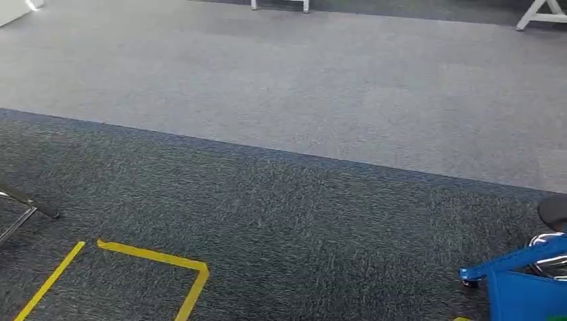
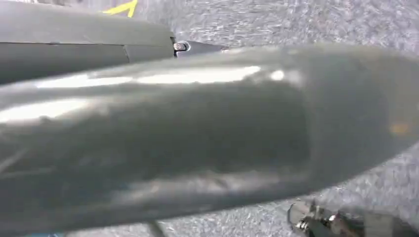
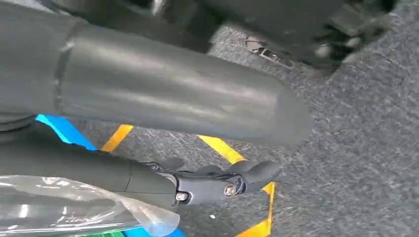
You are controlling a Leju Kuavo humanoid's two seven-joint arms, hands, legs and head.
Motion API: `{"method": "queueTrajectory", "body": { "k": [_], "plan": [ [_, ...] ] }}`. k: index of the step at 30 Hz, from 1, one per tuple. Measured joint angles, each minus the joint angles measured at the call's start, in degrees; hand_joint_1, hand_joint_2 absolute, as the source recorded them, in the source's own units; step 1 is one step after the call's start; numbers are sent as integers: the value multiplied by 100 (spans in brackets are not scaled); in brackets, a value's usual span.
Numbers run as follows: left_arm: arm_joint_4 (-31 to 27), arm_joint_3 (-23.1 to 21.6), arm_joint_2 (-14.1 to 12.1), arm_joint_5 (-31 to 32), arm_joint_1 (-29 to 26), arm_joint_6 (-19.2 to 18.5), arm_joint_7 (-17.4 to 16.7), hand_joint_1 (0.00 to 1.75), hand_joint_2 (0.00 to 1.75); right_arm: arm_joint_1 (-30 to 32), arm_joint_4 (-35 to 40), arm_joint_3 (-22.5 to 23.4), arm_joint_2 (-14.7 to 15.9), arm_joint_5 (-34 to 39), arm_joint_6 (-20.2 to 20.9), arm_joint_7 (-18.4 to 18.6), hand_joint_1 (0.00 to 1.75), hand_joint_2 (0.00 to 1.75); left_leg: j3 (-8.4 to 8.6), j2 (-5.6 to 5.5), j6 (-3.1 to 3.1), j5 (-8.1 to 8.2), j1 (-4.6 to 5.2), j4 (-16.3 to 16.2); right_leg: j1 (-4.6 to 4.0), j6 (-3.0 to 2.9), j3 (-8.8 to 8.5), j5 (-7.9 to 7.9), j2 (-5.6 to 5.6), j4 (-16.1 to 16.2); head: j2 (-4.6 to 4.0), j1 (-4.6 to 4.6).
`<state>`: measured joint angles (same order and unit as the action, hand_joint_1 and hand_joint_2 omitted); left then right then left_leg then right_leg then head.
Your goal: Take the parts from the cabinet and place them on the table.
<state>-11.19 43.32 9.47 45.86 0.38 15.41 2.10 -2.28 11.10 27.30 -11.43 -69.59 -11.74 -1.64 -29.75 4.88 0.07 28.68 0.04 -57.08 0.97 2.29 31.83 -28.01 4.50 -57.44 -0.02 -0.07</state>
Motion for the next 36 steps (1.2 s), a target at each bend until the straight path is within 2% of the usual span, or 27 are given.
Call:
{"method": "queueTrajectory", "body": {
  "k": [1, 3, 4, 5, 6, 8, 9, 10, 11, 13, 14, 15, 18, 19, 20, 21, 22, 24, 25, 26, 28, 29, 30, 31, 34, 35, 36],
  "plan": [
    [0, -15, 17, 33, 2, 0, -4, 0, 0, -1, -2, 24, -11, 26, -6, 11, 0, 0, 16, 35, -18, -8, 2, 10, -18, -54, 16, -13, -78, -31, 0, -28],
    [0, -54, 65, 48, 17, -7, -6, 0, 0, 39, -7, 50, -24, 50, -6, 28, 0, 0, 55, 131, -52, -4, -22, 15, -39, -117, 63, -9, -177, -42, 0, -22],
    [0, -61, 81, 59, 17, -7, -6, 0, 0, 50, -7, 70, -24, 55, -6, 39, 0, 0, 49, 117, -103, 39, -47, 2, -18, -171, 31, 16, -244, -16, 0, -24],
    [0, -70, 87, 79, 20, -7, -6, 0, 0, 58, -7, 81, -26, 55, -11, 44, 0, 0, 17, -160, -136, 176, -66, -134, -16, -204, 38, 33, -288, -10, 0, -46],
    [0, -83, 100, 83, 9, -9, -6, 0, 0, 49, -7, 94, -26, 61, -17, 50, 0, 0, -113, -324, -131, 416, -70, -471, -17, -239, 46, 45, -354, -10, 0, -44],
    [0, -94, 107, 105, -14, -35, -6, 0, 0, 32, -7, 118, -37, 98, -15, 48, 0, 0, -514, -415, -117, 868, -63, -1412, -44, -279, 62, 54, -503, -12, 0, -52],
    [0, -96, 109, 120, -17, -42, -6, 0, 0, 42, -7, 133, -39, 127, -15, 48, 0, 0, -681, -422, -98, 968, -61, -1769, -63, -282, 64, 56, -581, -14, 0, -52],
    [0, -102, 114, 144, -25, -42, -4, 0, 0, 60, -7, 164, -39, 172, -15, 46, 0, 0, -723, -425, -72, 912, -56, -1834, -79, -288, 59, 60, -662, -16, 0, -50],
    [0, -109, 113, 149, -28, -42, -2, 0, 0, 75, -7, 192, -39, 216, -24, 37, 0, 0, -660, -432, -38, 728, -47, -1658, -92, -288, 54, 60, -734, -19, 0, -50],
    [0, -135, 116, 168, -25, -42, 33, 0, 0, 85, -7, 242, -46, 271, -48, 11, 0, 0, -297, -550, 59, 171, -14, -798, -103, -287, 26, 62, -883, -21, 0, -50],
    [0, -142, 113, 186, -26, -42, 64, 0, 0, 86, -7, 269, -59, 293, -50, -2, 0, 0, -95, -842, 124, -77, 17, -276, -89, -285, 32, 63, -951, -17, 0, -48],
    [0, -144, 109, 197, -26, -42, 96, 0, 0, 71, -11, 299, -81, 349, -42, -17, 0, 0, -65, -1005, 168, -29, 1, -181, -119, -258, 48, 69, -999, -44, 0, -37],
    [0, -153, 135, 203, 28, -39, 136, 0, 0, 91, -13, 413, -107, 485, -33, -63, 0, 0, -33, -873, 168, 9, 35, -64, -55, -143, 143, 136, -1157, -7, 0, -72],
    [0, -153, 149, 203, 28, -37, 153, 0, 0, 113, -13, 446, -105, 527, -33, -77, 0, 0, 0, -816, 171, -48, 3, 53, -77, -109, 184, 144, -1197, 7, 0, -72],
    [0, -153, 161, 208, 30, -37, 153, 0, 0, 123, -13, 519, -105, 713, 13, -109, 0, 0, 43, -697, 171, -91, -21, 132, -94, -114, 258, 38, -899, -123, 0, -70],
    [0, -153, 168, 210, 26, -35, 153, 0, 0, 108, -13, 605, -105, 888, 63, -131, 0, 0, 44, -655, 181, -98, -17, 145, -99, -97, 373, -123, -719, -349, 0, -26],
    [0, -153, 175, 212, 17, -37, 153, 0, 0, 81, -13, 719, -107, 1032, 99, -151, 0, 0, 37, -554, 186, -100, -11, 145, -92, -62, 599, -360, -591, -799, 0, -11],
    [0, -153, 197, 214, -2, -37, 153, 0, 0, 63, -13, 863, -107, 1104, 118, -159, 0, 0, 35, -377, 191, -90, -3, 142, -66, -8, 986, -666, -512, -1591, 0, -15],
    [0, -153, 199, 214, 0, -37, 153, 0, 0, 72, -13, 922, -105, 1153, 127, -166, 0, 0, 34, -296, 187, -84, -5, 139, -45, 25, 1064, -665, -496, -1757, 0, -15],
    [0, -153, 201, 214, 4, -37, 151, 0, 0, 86, -13, 993, -105, 1235, 136, -190, 0, 0, 41, -221, 173, -74, -12, 137, -19, 53, 965, -503, -476, -1592, 0, -15],
    [0, -153, 212, 214, 14, -37, 144, 0, 0, 86, -13, 1130, -105, 1331, 142, -197, 0, 0, 57, -99, 122, -41, -35, 115, 19, 87, 474, -61, -350, -702, 0, -13],
    [0, -153, 212, 214, 19, -37, 120, 0, 0, 78, -13, 1183, -107, 1353, 155, -195, 0, 0, 70, -48, 75, -9, -37, 78, 33, 110, 167, 105, -143, -186, 0, -13],
    [0, -153, 207, 214, 16, -37, 96, 0, 0, 52, -13, 1222, -111, 1392, 190, -186, 0, 0, 53, -3, 24, 38, 9, 35, -38, 85, 70, -6, -40, -47, 0, 13],
    [0, -153, 207, 214, 18, -37, 83, 0, 0, 47, -11, 1276, -109, 1459, 223, -184, 0, 0, 48, 30, 2, 51, 12, 19, -11, -25, 65, 29, -138, -38, 0, -13],
    [0, -153, 210, 234, 54, -37, 83, 0, 0, 83, -11, 1462, -101, 1560, 273, -168, 0, 0, 88, 139, -51, 57, -12, 12, -32, -135, 103, 37, -269, -57, 0, -15],
    [0, -153, 212, 238, 56, -37, 85, 0, 0, 90, -11, 1491, -98, 1567, 278, -162, 0, 0, 79, -21, -99, 141, -45, -36, -14, -177, 95, 56, -315, -39, 0, -24],
    [0, -153, 214, 240, 54, -37, 90, 0, 0, 88, -11, 1521, -94, 1615, 289, -162, 0, 0, -6, -267, -106, 322, -56, -258, -15, -213, 98, 58, -360, -40, 0, -37]
  ]
}}
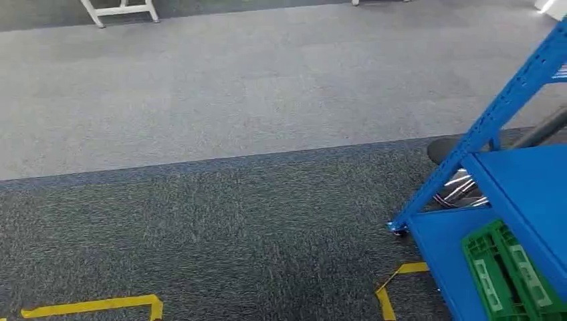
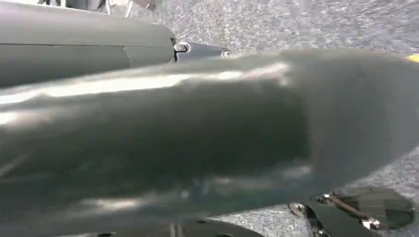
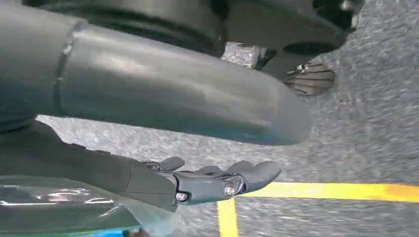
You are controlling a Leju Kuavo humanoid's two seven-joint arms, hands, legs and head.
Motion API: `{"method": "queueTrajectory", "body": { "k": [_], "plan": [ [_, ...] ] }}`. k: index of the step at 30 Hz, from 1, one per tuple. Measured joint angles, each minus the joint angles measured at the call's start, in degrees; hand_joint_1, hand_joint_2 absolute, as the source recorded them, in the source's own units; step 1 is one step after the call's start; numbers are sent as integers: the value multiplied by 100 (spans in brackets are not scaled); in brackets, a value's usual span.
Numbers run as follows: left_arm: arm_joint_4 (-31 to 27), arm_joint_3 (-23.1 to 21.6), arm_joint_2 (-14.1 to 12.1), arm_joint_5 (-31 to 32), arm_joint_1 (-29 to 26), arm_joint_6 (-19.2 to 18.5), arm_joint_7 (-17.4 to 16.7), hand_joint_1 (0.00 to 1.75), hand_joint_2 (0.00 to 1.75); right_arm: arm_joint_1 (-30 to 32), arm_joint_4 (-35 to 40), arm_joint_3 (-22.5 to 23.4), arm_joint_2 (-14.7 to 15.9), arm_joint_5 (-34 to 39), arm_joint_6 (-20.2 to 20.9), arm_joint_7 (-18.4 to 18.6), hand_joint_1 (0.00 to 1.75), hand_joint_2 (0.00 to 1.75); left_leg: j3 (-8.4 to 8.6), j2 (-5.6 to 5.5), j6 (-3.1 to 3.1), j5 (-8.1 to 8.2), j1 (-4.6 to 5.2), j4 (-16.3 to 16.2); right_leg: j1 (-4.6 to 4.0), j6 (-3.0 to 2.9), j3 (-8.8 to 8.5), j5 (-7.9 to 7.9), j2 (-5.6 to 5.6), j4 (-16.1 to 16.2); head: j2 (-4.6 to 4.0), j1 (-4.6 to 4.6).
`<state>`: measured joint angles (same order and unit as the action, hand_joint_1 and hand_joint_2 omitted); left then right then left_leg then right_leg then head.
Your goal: Take the parts from the cabinet and place them on the table.
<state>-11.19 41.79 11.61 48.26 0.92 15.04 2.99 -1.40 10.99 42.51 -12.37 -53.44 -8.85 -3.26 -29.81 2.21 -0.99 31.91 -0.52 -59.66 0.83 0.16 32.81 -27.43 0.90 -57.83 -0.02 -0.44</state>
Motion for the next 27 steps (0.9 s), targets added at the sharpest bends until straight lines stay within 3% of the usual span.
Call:
{"method": "queueTrajectory", "body": {
  "k": [2, 3, 4, 5, 6, 7, 8, 9, 13, 14, 15, 16, 18, 19, 20, 21, 22, 23, 24, 25, 26, 27],
  "plan": [
    [0, 0, -2, 0, -21, -2, 11, 0, 0, -34, 0, 128, 0, 293, 72, -54, 0, 0, -390, -139, -2, 467, 1, -915, -22, -50, 8, 3, -130, -1, 0, -4],
    [0, 0, -2, 0, -29, -15, 35, 0, 0, -50, 4, 237, 0, 503, 122, -87, 0, 0, -605, -150, 10, 628, 1, -1374, -42, -59, 7, 4, -207, -2, 0, -4],
    [0, 2, -2, 0, -36, -35, 82, 0, 0, -52, 9, 366, 0, 680, 166, -94, 0, 0, -731, -153, 31, 646, 5, -1611, -64, -64, 2, 6, -286, -3, 0, -2],
    [0, 9, -2, -8, -39, -44, 137, 0, 0, -51, 13, 486, 2, 767, 190, -94, 0, 0, -721, -158, 67, 514, 15, -1551, -81, -67, -7, 7, -355, -3, 0, 0],
    [0, 20, -2, -29, -34, -44, 186, 0, 0, -51, 15, 573, 7, 793, 201, -90, 0, 0, -613, -179, 118, 261, 35, -1247, -92, -69, -13, 9, -435, -5, 0, 0],
    [0, 37, -2, -44, -27, -37, 245, 0, 0, -57, 15, 663, 18, 811, 216, -68, 0, 0, -411, -242, 172, -47, 62, -751, -95, -71, -23, 13, -513, -6, 0, 2],
    [0, 57, -2, -44, -24, -6, 282, 0, 0, -68, 18, 726, 24, 868, 225, -48, 0, 0, -194, -383, 224, -316, 95, -241, -92, -71, -33, 14, -585, -5, 0, 0],
    [0, 81, -2, -44, -19, 24, 299, 0, 0, -85, 22, 802, 31, 957, 230, -44, 0, 0, -63, -687, 282, -347, 115, 55, -82, -56, -21, 26, -634, -3, 0, 4],
    [0, 118, 61, -31, 34, -10, 170, 0, 0, -142, 39, 1143, 89, 1213, 318, -105, 0, 0, -35, -559, 298, -340, 132, 222, -43, 77, 85, 102, -871, 21, 0, -15],
    [0, 120, 94, 18, 37, -99, 225, 0, 0, -141, 39, 1193, 116, 1217, 438, -68, 0, 0, 0, -466, 304, -414, 57, 359, -59, 83, 143, 47, -799, -39, 2, -4],
    [0, 118, 107, 50, 43, -155, 262, 0, 0, -146, 39, 1237, 136, 1221, 554, -18, 0, 0, 25, -408, 308, -427, 77, 394, -92, 98, 210, -64, -489, -155, 0, 6],
    [0, 118, 125, 90, 38, -208, 300, 0, 0, -164, 39, 1268, 146, 1206, 647, 22, 0, 0, 22, -331, 325, -436, 82, 398, -90, 133, 377, -292, -275, -507, 0, 53],
    [0, 118, 122, 140, 15, -256, 332, 0, 0, -186, 39, 1278, 157, 1145, 767, 111, 0, 0, 14, -147, 326, -431, 92, 391, -68, 186, 788, -696, -161, -1397, 0, 59],
    [0, 118, 100, 144, 12, -258, 339, 0, 0, -185, 39, 1285, 160, 1145, 767, 138, 0, 0, 12, -56, 324, -427, 91, 389, -53, 216, 931, -781, -143, -1704, 0, 61],
    [0, 118, 81, 149, 13, -258, 345, 0, 0, -174, 39, 1318, 160, 1134, 767, 181, 0, 0, 14, 21, 320, -424, 86, 389, -30, 241, 933, -717, -126, -1726, 0, 61],
    [0, 118, 66, 149, 16, -280, 389, 0, 0, -157, 39, 1333, 168, 1117, 767, 206, 0, 0, 19, 90, 304, -413, 79, 387, -9, 267, 779, -531, -99, -1470, 0, 59],
    [0, 118, 55, 159, 22, -341, 452, 0, 0, -148, 39, 1344, 181, 1093, 776, 232, 0, 0, 23, 151, 284, -400, 68, 375, 9, 287, 504, -284, -45, -973, 0, 61],
    [0, 118, 44, 188, 26, -398, 516, 0, 0, -152, 39, 1351, 190, 1064, 791, 249, 0, 0, 29, 207, 254, -380, 55, 354, 22, 306, 184, -66, 70, -413, 0, 61],
    [0, 116, 28, 206, 27, -420, 549, 0, 0, -166, 39, 1351, 199, 1060, 800, 251, 0, 0, 33, 251, 212, -354, 60, 315, 21, 331, -28, -43, 286, 9, 0, 66],
    [0, 114, 11, 208, 26, -433, 581, 0, 0, -192, 39, 1351, 199, 1058, 817, 264, 0, 0, 4, 297, 158, -310, 104, 266, -11, 219, -101, -59, 276, 40, 0, 66],
    [-2, 114, 4, 208, 21, -431, 614, 0, 0, -197, 39, 1359, 199, 1058, 815, 264, 0, 0, 17, 326, 141, -312, 90, 273, -27, 143, -80, -69, 211, 7, 0, 37],
    [-2, 114, -2, 219, 31, -422, 634, 0, 0, -183, 39, 1370, 208, 1062, 817, 262, 0, 0, 38, 363, 119, -313, 89, 272, -39, 109, -61, -73, 177, -7, 0, 46]
  ]
}}
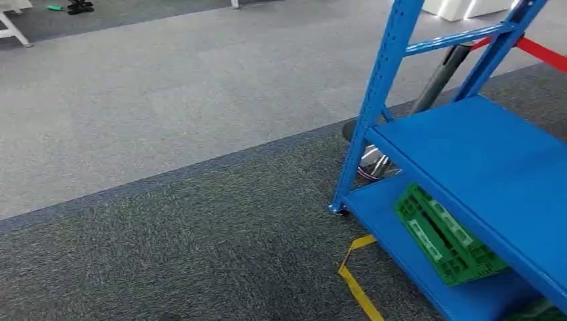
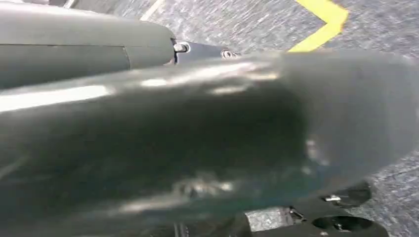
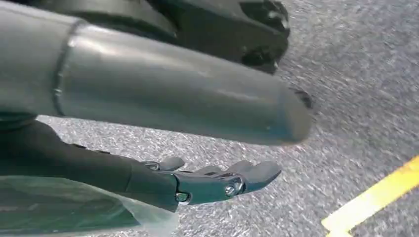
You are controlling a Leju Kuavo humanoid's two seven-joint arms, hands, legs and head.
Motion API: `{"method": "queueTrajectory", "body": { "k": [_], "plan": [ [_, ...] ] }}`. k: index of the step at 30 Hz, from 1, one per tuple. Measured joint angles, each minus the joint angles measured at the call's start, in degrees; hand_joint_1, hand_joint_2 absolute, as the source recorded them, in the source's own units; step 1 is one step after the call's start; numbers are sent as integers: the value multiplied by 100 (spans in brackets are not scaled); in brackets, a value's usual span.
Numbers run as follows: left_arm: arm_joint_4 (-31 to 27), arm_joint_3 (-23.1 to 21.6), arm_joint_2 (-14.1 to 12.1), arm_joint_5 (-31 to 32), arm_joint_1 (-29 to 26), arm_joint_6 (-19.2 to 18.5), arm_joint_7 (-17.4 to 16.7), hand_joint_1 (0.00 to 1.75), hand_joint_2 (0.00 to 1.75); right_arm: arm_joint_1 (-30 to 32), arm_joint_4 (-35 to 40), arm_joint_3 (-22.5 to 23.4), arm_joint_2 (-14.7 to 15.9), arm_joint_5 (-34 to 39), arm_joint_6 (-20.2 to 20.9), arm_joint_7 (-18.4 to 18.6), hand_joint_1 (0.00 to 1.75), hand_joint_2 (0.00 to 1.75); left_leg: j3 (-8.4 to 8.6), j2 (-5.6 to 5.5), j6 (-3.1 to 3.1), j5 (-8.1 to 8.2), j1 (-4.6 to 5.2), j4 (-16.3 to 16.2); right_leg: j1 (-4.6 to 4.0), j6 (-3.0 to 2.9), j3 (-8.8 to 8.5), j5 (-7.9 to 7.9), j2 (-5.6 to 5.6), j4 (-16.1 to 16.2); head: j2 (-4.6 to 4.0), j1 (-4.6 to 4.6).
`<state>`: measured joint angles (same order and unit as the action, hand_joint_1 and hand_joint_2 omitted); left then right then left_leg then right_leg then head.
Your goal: Take the parts from the cabinet and place them on the table.
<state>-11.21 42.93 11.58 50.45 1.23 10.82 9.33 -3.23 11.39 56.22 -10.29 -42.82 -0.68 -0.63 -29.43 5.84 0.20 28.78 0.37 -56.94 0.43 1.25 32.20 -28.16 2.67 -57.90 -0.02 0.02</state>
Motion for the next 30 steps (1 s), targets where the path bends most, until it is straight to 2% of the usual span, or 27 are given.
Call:
{"method": "queueTrajectory", "body": {
  "k": [1, 2, 3, 4, 5, 6, 7, 8, 9, 11, 12, 13, 16, 17, 18, 19, 20, 21, 22, 23, 24, 25, 26, 27, 28, 29, 30],
  "plan": [
    [0, 0, -7, 15, 1, 13, 11, 0, 0, 18, 0, 7, 0, 0, 0, -2, 0, 0, 17, 50, -30, 1, -12, 1, -12, -42, 24, 0, -61, 0, 0, 5],
    [0, 0, -13, 33, -1, 24, 22, 0, 0, 21, 0, 11, 0, 0, 4, -9, 0, 0, 1, 39, -61, 59, -27, -10, 15, -84, -4, 25, -107, 21, 0, 2],
    [0, 0, -24, 52, 0, 33, 46, 0, 0, 29, 0, 17, 0, -7, 13, -15, 0, 0, 0, -192, -114, 173, -42, -103, 25, -112, 0, 37, -155, 27, 0, -13],
    [0, 0, -24, 70, -13, 48, 85, 0, 0, 25, 0, 20, 0, -64, 22, -17, 0, 0, -113, -385, -129, 385, -52, -403, 25, -148, 4, 46, -194, 27, 0, -44],
    [0, 0, -39, 107, -30, 61, 94, 0, 0, 22, 0, 18, 0, -178, 20, -15, 0, 0, -313, -472, -133, 636, -55, -886, 17, -169, 11, 49, -260, 26, 0, -35],
    [0, 0, -50, 138, -53, 70, 92, 0, 0, 34, 0, -9, 0, -335, 17, 7, 0, 0, -527, -504, -131, 840, -54, -1373, 5, -186, 16, 54, -326, 25, 0, -42],
    [0, 0, -55, 188, -72, 85, 43, 0, 0, 52, 0, -79, 2, -578, 11, 55, 0, 0, -710, -512, -120, 953, -54, -1767, -8, -191, 18, 56, -408, 24, 0, -39],
    [0, -7, -59, 234, -92, 94, -33, 0, 0, 71, 0, -162, 4, -781, 0, 114, 0, 0, -766, -515, -102, 904, -53, -1861, -19, -194, 11, 58, -498, 23, 0, -42],
    [2, -7, -61, 267, -106, 101, -92, 0, 0, 89, -2, -239, 7, -905, -2, 148, 0, 0, -703, -522, -73, 718, -52, -1688, -29, -194, 4, 58, -578, 23, 0, -42],
    [0, -11, -70, 299, -105, 101, -125, 0, 0, 116, -2, -323, 7, -966, -2, 190, 0, 0, -334, -638, 8, 157, -41, -788, -39, -193, -20, 60, -728, 23, 0, -39],
    [0, -13, -76, 308, -109, 92, -125, 0, 0, 125, -2, -352, 7, -981, 4, 195, 0, 0, -121, -864, 54, -79, -30, -271, -35, -188, -25, 63, -794, 24, 0, -39],
    [0, -15, -96, 317, -108, 31, -125, 0, 0, 126, -2, -397, 7, -1005, 28, 212, 0, 0, -66, -1111, 88, -6, -42, -136, -52, -161, 2, 74, -842, 12, 0, -29],
    [0, -20, -101, 352, -110, -57, -151, 0, 0, 147, -2, -496, 9, -1090, 79, 253, 0, 0, -53, -979, 83, -9, -14, -57, 11, -56, 82, 139, -1029, 35, 0, -50],
    [0, -20, -101, 358, -113, -74, -162, 0, 0, 167, -2, -509, 18, -1097, 109, 287, 0, 0, -38, -915, 110, -49, -33, 14, -5, -14, 124, 157, -1093, 57, 0, -52],
    [0, -22, -105, 372, -107, -96, -186, 0, 0, 185, -4, -533, 44, -1102, 155, 328, 0, 0, -12, -802, 126, -95, -69, 86, -18, -12, 178, 78, -836, -36, 0, -46],
    [0, -22, -107, 400, -108, -101, -190, 0, 0, 182, -4, -546, 50, -1104, 210, 370, 0, 0, -14, -754, 160, -107, -60, 114, -38, 11, 289, -117, -520, -261, 0, -4],
    [0, -26, -107, 415, -120, -101, -190, 0, 0, 162, -4, -551, 61, -1113, 271, 402, 0, 0, -23, -655, 165, -110, -54, 112, -32, 36, 486, -356, -393, -687, 0, 20],
    [0, -37, -98, 463, -137, -77, -199, 0, 0, 144, -4, -559, 77, -1126, 304, 424, 0, 0, -24, -562, 166, -110, -47, 109, -22, 57, 698, -567, -345, -1149, 0, 11],
    [0, -48, -96, 489, -145, -50, -199, 0, 0, 141, -4, -575, 83, -1126, 308, 431, 0, 0, -28, -460, 168, -107, -45, 106, -13, 83, 889, -717, -325, -1571, 0, 11],
    [0, -55, -85, 516, -144, -37, -199, 0, 0, 151, -4, -584, 85, -1126, 313, 437, 0, 0, -27, -379, 165, -104, -46, 105, -2, 106, 960, -724, -313, -1743, 0, 15],
    [0, -61, -55, 533, -138, -13, -199, 0, 0, 166, -4, -584, 87, -1123, 319, 450, 0, 0, -24, -305, 163, -99, -49, 105, 17, 128, 882, -598, -299, -1624, 0, 15],
    [0, -66, -41, 549, -129, 11, -197, 0, 0, 179, -4, -584, 92, -1119, 324, 468, 0, 0, -21, -253, 155, -94, -54, 103, 30, 142, 717, -421, -274, -1331, 0, 15],
    [0, -81, -24, 575, -123, 24, -192, 0, 0, 186, -4, -584, 107, -1117, 337, 472, 0, 0, -15, -178, 128, -76, -64, 82, 42, 155, 361, -134, -184, -696, 0, 15],
    [0, -98, -13, 579, -121, 30, -190, 0, 0, 178, -4, -586, 109, -1117, 337, 474, 0, 0, -11, -130, 93, -53, -63, 48, 44, 165, 66, 34, 30, -194, 0, 20],
    [0, -107, -13, 579, -128, 37, -188, 0, 0, 146, -4, -588, 107, -1117, 341, 476, 0, 0, -26, -81, 48, -18, -24, 17, -9, 157, -29, -75, 220, 20, 0, 33],
    [0, -114, -9, 586, -128, 39, -186, 0, 0, 127, -4, -588, 107, -1097, 358, 487, 0, 0, -37, -26, 10, 7, -6, -22, 13, 37, -63, -29, 98, 23, 0, 7],
    [0, -120, -9, 603, -120, 42, -177, 0, 0, 136, -4, -588, 109, -1080, 374, 529, 0, 0, -23, 22, -2, 3, -5, -22, 6, 3, -37, -40, 51, 1, 0, -11]
  ]
}}
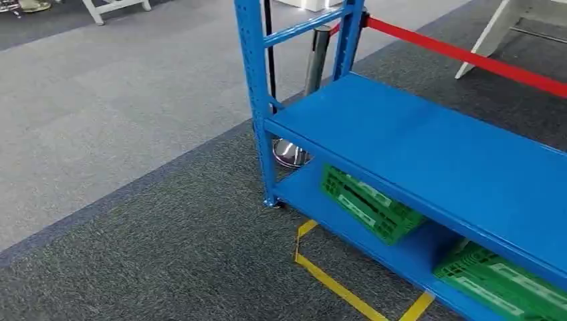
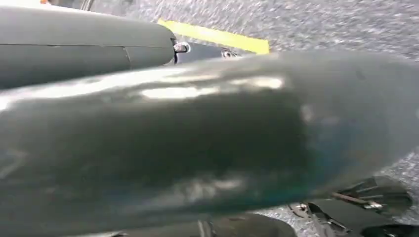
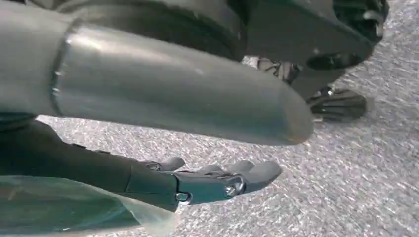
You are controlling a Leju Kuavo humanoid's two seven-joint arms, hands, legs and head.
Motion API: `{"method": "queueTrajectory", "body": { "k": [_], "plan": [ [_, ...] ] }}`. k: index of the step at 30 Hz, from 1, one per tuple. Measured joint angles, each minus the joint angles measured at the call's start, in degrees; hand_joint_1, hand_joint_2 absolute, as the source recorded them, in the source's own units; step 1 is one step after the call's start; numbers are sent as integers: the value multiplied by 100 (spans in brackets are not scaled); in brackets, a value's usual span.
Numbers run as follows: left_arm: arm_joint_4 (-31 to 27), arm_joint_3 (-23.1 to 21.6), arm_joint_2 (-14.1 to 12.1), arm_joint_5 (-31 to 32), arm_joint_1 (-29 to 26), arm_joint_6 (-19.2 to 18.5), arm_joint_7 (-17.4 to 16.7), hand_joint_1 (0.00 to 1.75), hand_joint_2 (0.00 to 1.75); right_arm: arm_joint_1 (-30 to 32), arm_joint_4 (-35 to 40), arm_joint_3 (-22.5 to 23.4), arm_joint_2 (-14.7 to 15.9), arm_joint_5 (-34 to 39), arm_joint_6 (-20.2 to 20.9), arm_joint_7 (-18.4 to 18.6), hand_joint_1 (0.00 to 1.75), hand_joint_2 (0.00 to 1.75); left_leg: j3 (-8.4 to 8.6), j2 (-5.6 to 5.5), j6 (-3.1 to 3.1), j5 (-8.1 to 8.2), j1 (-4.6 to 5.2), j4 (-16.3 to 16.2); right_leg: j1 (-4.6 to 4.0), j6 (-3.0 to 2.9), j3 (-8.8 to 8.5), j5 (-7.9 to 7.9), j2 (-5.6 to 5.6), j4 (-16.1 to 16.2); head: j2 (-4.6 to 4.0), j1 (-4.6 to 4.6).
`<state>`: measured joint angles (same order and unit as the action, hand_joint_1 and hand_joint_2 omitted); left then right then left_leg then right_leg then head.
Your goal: Take the parts from the cabinet and place them on the table.
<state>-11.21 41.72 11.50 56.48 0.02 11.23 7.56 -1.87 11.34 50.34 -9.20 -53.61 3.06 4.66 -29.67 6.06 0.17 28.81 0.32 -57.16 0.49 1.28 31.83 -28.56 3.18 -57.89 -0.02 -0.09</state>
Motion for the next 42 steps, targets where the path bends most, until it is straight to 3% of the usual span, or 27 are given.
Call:
{"method": "queueTrajectory", "body": {
  "k": [2, 3, 4, 6, 8, 10, 11, 12, 13, 14, 16, 18, 20, 22, 23, 24, 25, 27, 28, 29, 30, 33, 35, 36, 38, 40, 42],
  "plan": [
    [0, -26, -2, 37, 19, 2, 24, 0, 0, 30, 0, 2, 2, -2, 15, 46, 0, 0, 29, 91, -42, 11, -11, -8, -11, -65, 54, 13, -100, 1, 0, 11],
    [0, -31, -2, 48, 26, 2, 33, 0, 0, 43, 0, 6, 2, -9, 13, 57, 0, 0, 20, -4, -94, 79, -38, -63, 18, -107, 6, 38, -149, 20, 0, 5],
    [0, -33, -2, 57, 24, 2, 37, 0, 0, 43, 0, 9, 2, -22, 4, 57, 0, 0, -44, -285, -123, 240, -55, -233, 19, -129, 14, 46, -193, 20, 0, -15],
    [0, -31, 0, 55, 3, 11, 46, 0, 0, 3, 0, 7, 2, -57, -31, 57, 0, 0, -411, -507, -139, 737, -66, -1120, 14, -181, 41, 79, -323, 17, 0, -24],
    [0, -31, 0, 55, -16, 15, 46, 0, 0, 8, 0, 7, 4, -74, -44, 57, 0, 0, -745, -537, -131, 941, -64, -1841, -2, -193, 53, 87, -478, 13, 0, -24],
    [2, -31, 2, 52, -26, 18, 46, 0, 0, 20, 0, 7, 4, -81, -46, 59, 0, 0, -642, -549, -85, 620, -62, -1554, -13, -196, 47, 91, -621, 10, 0, -26],
    [0, -31, 2, 54, -23, 17, 46, 0, 0, 19, 0, 7, 7, -87, -46, 61, 0, 0, -449, -589, -44, 330, -61, -1098, -19, -190, 41, 97, -704, 10, 0, -24],
    [0, -31, 2, 52, -23, 20, 46, 0, 0, 14, 0, 7, 7, -92, -46, 63, 0, 0, -218, -726, 5, 54, -55, -563, -20, -178, 36, 106, -777, 10, 0, -24],
    [0, -31, -4, 50, -29, 33, 46, 0, 0, 8, 0, 4, 2, -118, -46, 83, 0, 0, -79, -1036, 56, -29, -55, -196, -6, -160, 53, 117, -819, 9, 0, -17],
    [0, -31, 4, 39, -36, 50, 46, 0, 0, -15, 0, 0, 4, -149, -46, 109, 0, 0, -42, -1051, 70, -9, -71, -69, -36, -138, 86, 119, -901, -27, 0, -22],
    [2, -31, 13, 33, -11, 74, -26, 0, 0, -9, 0, -11, 4, -199, -81, 89, 0, 0, -54, -977, 49, 11, -38, -70, 12, -47, 151, 170, -997, -3, 0, -24],
    [0, -20, 37, 26, -11, 90, -92, 0, 0, 12, -2, -20, 7, -241, -131, 22, 0, 0, -38, -862, 93, -58, -79, 19, -3, 23, 226, 186, -1055, 14, 0, -31],
    [0, -15, 66, 30, 7, 116, -153, 0, 0, -13, -2, -35, 4, -254, -221, -68, 0, 0, -41, -731, 141, -94, -82, 68, -10, 47, 391, -125, -515, -363, 0, 39],
    [0, -13, 87, 39, -20, 133, -151, 0, 0, -81, -2, -44, 2, -245, -273, -110, 0, 0, -61, -547, 145, -93, -67, 66, 5, 87, 803, -593, -379, -1287, 0, 44],
    [0, -11, 87, 41, -30, 157, -140, 0, 0, -92, -2, -44, -9, -236, -297, -114, 0, 0, -73, -446, 145, -92, -66, 61, 12, 111, 967, -730, -368, -1676, 0, 42],
    [0, -9, 87, 48, -29, 173, -133, 0, 0, -85, -2, -44, -13, -225, -324, -114, 0, 0, -74, -368, 145, -92, -66, 61, 20, 132, 980, -702, -358, -1764, 0, 46],
    [0, -4, 90, 70, -21, 177, -116, 0, 0, -75, -2, -44, -15, -212, -350, -114, 0, 0, -70, -303, 144, -92, -67, 60, 27, 146, 832, -547, -342, -1570, 0, 44],
    [0, -4, 96, 109, 9, 168, -105, 0, 0, -69, -2, -42, -15, -191, -380, -124, 0, 0, -62, -192, 125, -80, -70, 43, 34, 146, 281, -115, -223, -629, 0, 46],
    [0, -4, 98, 133, 21, 144, -103, 0, 0, -84, -2, -39, -15, -168, -398, -153, 0, 0, -44, -145, 98, -63, -52, 31, 25, 130, -23, 19, 52, -126, 0, 50],
    [2, -4, 98, 168, 16, 116, -103, 0, 0, -119, -2, -39, -31, -146, -409, -175, 0, 0, -46, -88, 52, -29, 7, -9, -38, 92, -118, -83, 299, 89, 0, 64],
    [2, -4, 98, 173, 18, 111, -103, 0, 0, -136, -2, -39, -31, -133, -424, -201, 0, 0, -42, -34, 23, -39, 11, -3, -18, 11, -114, -58, 176, 54, 0, 33],
    [0, -4, 98, 179, 43, 96, -103, 0, 0, -103, -2, -37, -31, -118, -433, -208, 0, 0, -4, 141, -37, -11, -9, -12, -25, -73, -53, -33, -4, 59, 0, 20],
    [2, -4, 98, 183, 44, 94, -103, 0, 0, -103, -2, -31, -37, -116, -433, -212, 0, 0, -122, -376, -131, 280, -52, -338, 10, -150, -77, 9, -111, 76, 0, -13],
    [0, -4, 98, 184, 37, 92, -103, 0, 0, -119, -2, -26, -44, -116, -433, -217, 0, 0, -303, -483, -141, 530, -58, -774, 9, -179, -64, 26, -185, 76, 0, -24],
    [2, -4, 98, 212, 17, 92, -103, 0, 0, -128, -2, -24, -50, -114, -457, -221, 0, 0, -703, -535, -151, 904, -61, -1690, 4, -195, -44, 35, -347, 73, 0, -30],
    [2, -7, 118, 270, 5, 113, -140, 0, 0, -105, -2, -11, -52, -88, -524, -208, 0, 0, -751, -536, -135, 758, -62, -1770, 3, -198, -52, 37, -453, 71, 0, -33],
    [2, -33, 245, 405, 36, 348, -331, 0, 0, -91, -2, 39, -74, -5, -697, -151, 0, 0, -436, -546, -90, 200, -61, -982, 3, -195, -74, 37, -527, 66, 0, -35]
  ]
}}
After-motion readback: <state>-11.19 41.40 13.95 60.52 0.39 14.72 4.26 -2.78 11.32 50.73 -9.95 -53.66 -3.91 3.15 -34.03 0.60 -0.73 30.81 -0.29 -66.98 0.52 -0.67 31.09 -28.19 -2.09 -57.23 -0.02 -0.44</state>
